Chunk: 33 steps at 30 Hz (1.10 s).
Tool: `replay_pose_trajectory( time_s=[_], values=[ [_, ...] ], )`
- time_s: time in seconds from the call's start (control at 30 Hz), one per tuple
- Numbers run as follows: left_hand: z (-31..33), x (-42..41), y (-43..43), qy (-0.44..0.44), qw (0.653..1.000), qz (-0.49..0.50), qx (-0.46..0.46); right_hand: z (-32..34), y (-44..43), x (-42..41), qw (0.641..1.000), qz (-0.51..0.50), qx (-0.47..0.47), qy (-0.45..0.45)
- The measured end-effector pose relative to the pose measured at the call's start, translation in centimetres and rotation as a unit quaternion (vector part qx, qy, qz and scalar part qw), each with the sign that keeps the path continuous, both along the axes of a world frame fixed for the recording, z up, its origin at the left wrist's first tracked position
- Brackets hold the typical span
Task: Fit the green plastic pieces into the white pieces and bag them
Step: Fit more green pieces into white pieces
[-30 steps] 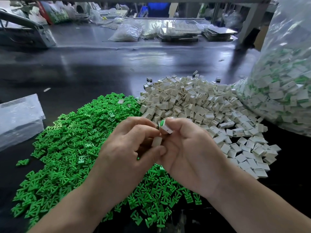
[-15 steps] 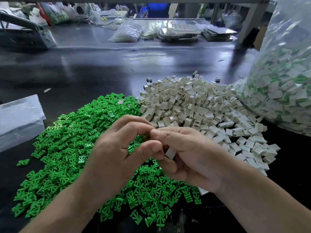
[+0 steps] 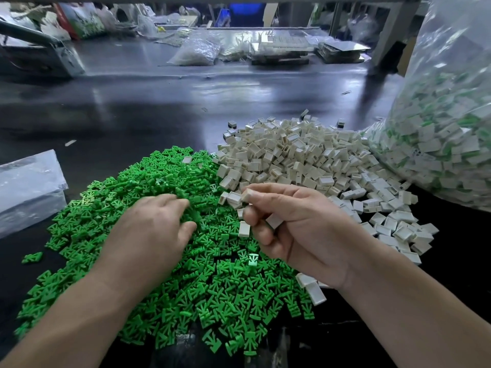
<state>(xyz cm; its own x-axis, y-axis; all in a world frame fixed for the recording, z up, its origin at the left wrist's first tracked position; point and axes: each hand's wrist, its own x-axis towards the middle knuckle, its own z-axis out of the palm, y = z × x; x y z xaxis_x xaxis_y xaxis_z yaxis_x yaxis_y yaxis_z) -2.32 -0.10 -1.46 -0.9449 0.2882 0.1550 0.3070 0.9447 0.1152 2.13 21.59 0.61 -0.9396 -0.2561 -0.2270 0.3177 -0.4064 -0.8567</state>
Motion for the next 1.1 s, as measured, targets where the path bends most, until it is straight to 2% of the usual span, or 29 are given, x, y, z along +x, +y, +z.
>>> replay_pose_trajectory(
  time_s=[0.07,0.2,0.4,0.67,0.83,0.9,0.97,1.0,1.1],
  values=[
    [-0.1,0.3,0.3,0.041,0.998,-0.046,0.025,0.1,0.0,0.0,1.000,-0.007,0.018,0.001],
    [0.0,0.1,0.3,0.050,0.994,-0.085,0.055,0.0,-0.3,0.0,0.999,-0.013,0.040,0.007],
    [0.2,0.0,0.4,0.071,0.990,-0.090,0.086,0.1,-0.5,0.1,0.998,-0.009,0.055,0.009],
    [0.0,0.1,0.5,0.027,0.991,-0.107,0.069,0.0,-0.5,0.1,0.998,-0.005,0.058,0.023],
    [0.1,0.3,0.5,0.039,0.989,-0.107,0.092,0.0,-0.4,0.1,0.998,0.000,0.063,0.027],
    [0.0,0.3,0.5,0.050,0.984,-0.111,0.130,-0.1,-0.4,0.1,0.997,-0.001,0.069,0.031],
    [0.3,0.7,0.7,0.032,0.964,-0.088,0.247,-0.2,-0.5,0.1,0.997,-0.006,0.072,0.037],
    [0.4,0.9,0.8,0.002,0.941,-0.072,0.331,-0.2,-0.5,0.1,0.997,-0.008,0.070,0.040],
    [0.9,1.4,1.6,-0.146,0.817,-0.070,0.553,-0.2,-0.5,0.2,0.997,-0.009,0.058,0.053]
  ],
)
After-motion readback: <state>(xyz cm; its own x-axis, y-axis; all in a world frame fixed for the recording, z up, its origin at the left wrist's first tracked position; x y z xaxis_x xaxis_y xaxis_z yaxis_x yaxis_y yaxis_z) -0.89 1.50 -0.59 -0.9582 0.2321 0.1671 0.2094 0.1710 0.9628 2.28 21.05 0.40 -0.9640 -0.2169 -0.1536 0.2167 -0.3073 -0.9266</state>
